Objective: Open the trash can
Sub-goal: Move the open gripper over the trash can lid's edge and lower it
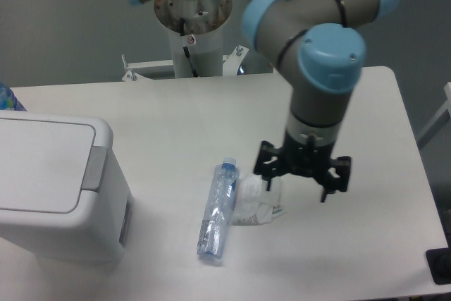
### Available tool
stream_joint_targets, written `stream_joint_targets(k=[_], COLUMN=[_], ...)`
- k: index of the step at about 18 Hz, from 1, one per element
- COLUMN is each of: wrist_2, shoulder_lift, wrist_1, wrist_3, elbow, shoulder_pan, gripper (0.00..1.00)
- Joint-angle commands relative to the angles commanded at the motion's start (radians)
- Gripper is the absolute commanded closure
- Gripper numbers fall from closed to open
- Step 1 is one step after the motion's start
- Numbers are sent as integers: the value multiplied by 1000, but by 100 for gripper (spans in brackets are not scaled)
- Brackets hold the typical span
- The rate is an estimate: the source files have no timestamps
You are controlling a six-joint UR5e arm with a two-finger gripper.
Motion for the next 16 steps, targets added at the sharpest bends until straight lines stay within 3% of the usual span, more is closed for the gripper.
stream_joint_targets(k=[6, 11, 16], wrist_2=[-75, -204, -215], shoulder_lift=[29, 64, 95], wrist_1=[2, 3, 6], wrist_3=[-95, -227, -270], elbow=[-2, -21, -75], shoulder_pan=[-83, -140, -170], gripper=[0, 0, 0])
